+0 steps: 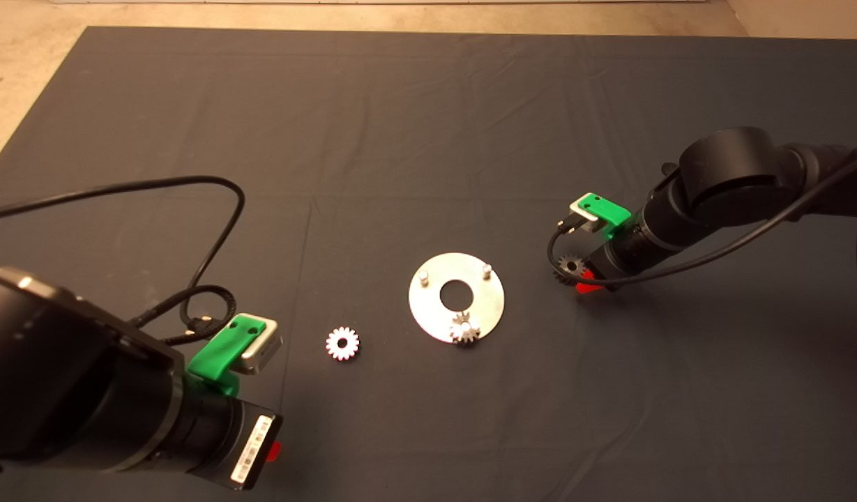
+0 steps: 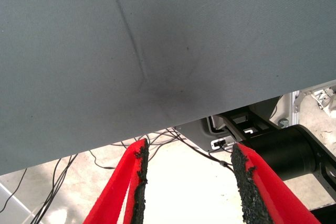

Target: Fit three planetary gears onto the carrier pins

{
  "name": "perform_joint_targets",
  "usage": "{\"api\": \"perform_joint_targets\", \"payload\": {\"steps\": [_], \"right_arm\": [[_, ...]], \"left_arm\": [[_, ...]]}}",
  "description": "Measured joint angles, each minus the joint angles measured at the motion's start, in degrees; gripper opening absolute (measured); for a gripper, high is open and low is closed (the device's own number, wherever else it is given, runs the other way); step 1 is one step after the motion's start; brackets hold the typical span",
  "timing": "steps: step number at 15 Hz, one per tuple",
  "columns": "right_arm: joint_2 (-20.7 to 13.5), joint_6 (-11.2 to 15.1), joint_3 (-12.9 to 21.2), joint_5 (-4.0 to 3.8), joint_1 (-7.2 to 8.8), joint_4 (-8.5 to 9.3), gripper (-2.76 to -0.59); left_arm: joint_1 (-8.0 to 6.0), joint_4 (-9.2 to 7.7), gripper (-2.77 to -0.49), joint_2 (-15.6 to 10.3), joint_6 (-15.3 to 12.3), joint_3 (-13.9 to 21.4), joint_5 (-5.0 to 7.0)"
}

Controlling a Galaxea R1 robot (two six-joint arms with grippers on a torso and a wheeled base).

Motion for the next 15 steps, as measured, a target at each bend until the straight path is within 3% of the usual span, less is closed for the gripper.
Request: {"api": "perform_joint_targets", "payload": {"steps": [2, 6, 7, 8, 10, 15], "right_arm": [[0.0, 0.0, -0.5, 1.12, 0.00, 0.00, -1.44], [0.6, 0.0, -0.5, 1.40, 0.00, 0.00, -1.44], [0.9, 0.0, -0.5, 1.89, 0.00, 0.00, -1.44], [1.3, 0.0, -0.6, 2.89, 0.00, 0.00, -1.44], [2.3, 0.0, -0.7, 3.88, 0.00, 0.00, -1.44], [2.8, 0.0, -1.7, 4.05, 0.00, 0.00, -1.44]], "left_arm": [[0.00, 0.00, -2.21, 0.0, 0.0, 0.0, 0.00], [0.00, 0.00, -2.21, 0.0, 0.0, 0.0, -0.02], [0.00, 0.00, -2.21, 0.0, 0.0, 0.0, -0.02], [0.00, 0.00, -2.21, 0.0, 0.0, 0.0, 0.02], [0.00, 0.00, -2.21, 0.0, 0.0, 0.0, 0.00], [0.00, 0.00, -2.21, 0.0, 0.0, 0.0, 0.00]]}}
